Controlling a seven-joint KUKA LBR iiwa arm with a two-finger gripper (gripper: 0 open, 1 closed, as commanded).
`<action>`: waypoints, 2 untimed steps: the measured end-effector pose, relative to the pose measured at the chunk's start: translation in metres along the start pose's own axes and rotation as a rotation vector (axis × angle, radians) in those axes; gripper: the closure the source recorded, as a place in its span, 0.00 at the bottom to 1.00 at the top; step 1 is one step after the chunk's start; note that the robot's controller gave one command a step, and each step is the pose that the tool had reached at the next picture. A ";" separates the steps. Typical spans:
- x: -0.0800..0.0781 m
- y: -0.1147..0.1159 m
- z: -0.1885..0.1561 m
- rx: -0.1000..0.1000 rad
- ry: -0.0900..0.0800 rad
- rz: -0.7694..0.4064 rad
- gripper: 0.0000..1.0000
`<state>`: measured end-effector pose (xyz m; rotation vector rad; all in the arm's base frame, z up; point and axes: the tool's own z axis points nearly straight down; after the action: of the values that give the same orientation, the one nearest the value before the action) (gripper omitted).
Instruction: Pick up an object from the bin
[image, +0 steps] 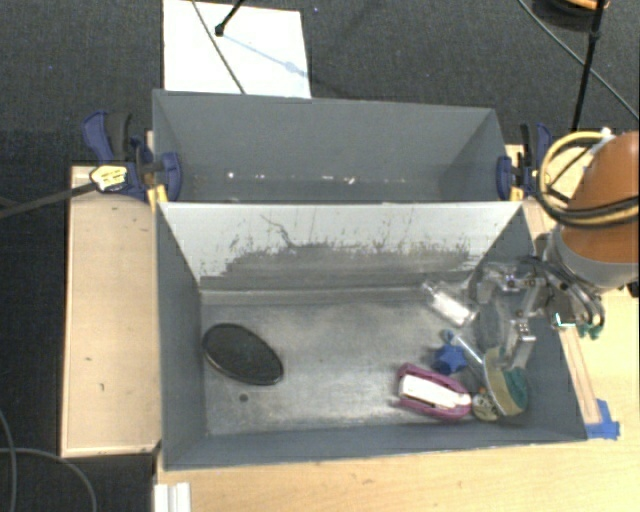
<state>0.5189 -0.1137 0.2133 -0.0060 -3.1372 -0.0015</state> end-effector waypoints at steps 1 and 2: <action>-0.002 -0.017 0.125 -0.005 0.001 -0.260 0.00; 0.004 0.006 0.141 0.001 -0.007 -0.363 0.00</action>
Offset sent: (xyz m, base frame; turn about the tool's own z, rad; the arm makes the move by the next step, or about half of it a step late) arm 0.0015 -0.0192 -0.1246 -0.2606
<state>0.5147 -0.1075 0.0721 0.5613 -3.0942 -0.0015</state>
